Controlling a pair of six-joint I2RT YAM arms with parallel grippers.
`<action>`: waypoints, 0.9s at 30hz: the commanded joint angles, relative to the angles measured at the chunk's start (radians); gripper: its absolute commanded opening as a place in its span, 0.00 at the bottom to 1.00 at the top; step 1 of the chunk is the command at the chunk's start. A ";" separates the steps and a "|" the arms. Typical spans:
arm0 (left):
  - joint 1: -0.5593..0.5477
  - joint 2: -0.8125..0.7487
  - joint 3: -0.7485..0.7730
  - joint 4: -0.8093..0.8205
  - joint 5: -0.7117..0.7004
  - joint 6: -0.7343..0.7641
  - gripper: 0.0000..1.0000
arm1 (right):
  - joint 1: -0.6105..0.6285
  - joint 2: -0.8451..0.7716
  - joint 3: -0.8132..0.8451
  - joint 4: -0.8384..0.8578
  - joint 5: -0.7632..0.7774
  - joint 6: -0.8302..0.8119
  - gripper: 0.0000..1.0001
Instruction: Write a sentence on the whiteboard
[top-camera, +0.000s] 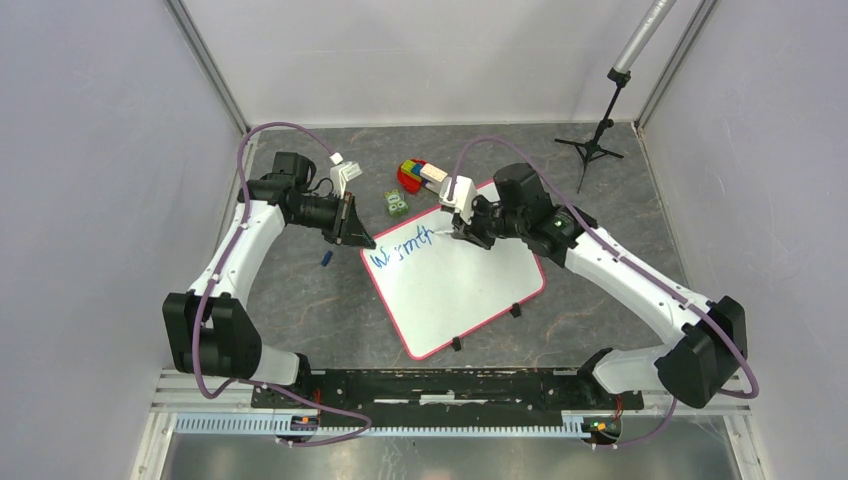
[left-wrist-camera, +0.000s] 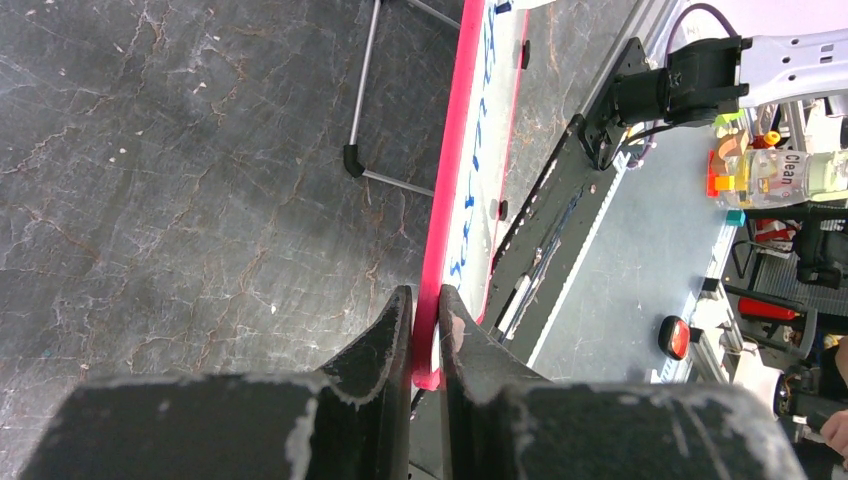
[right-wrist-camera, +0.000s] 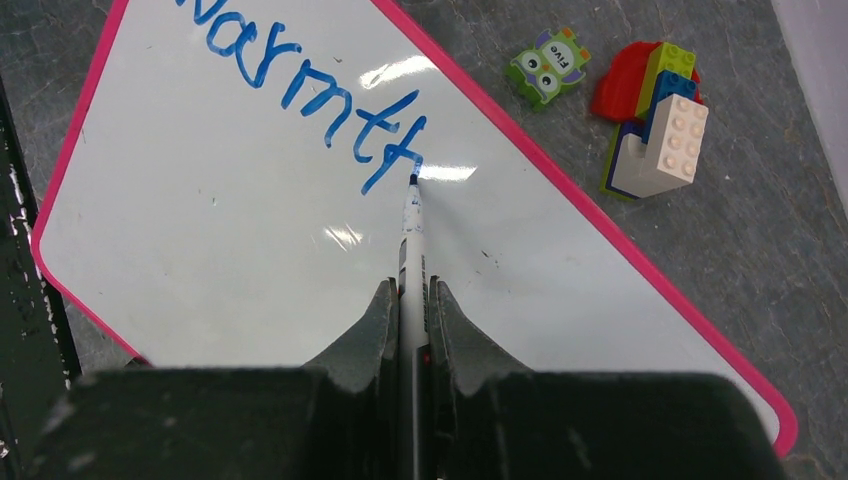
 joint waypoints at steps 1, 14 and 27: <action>0.001 -0.012 0.004 0.016 -0.030 0.033 0.03 | -0.007 -0.027 -0.027 -0.014 0.007 -0.008 0.00; -0.006 -0.019 0.004 0.016 -0.027 0.033 0.02 | -0.003 -0.085 0.007 -0.050 -0.044 -0.011 0.00; -0.006 -0.024 0.002 0.016 -0.022 0.034 0.02 | -0.104 -0.081 0.046 -0.013 -0.008 -0.015 0.00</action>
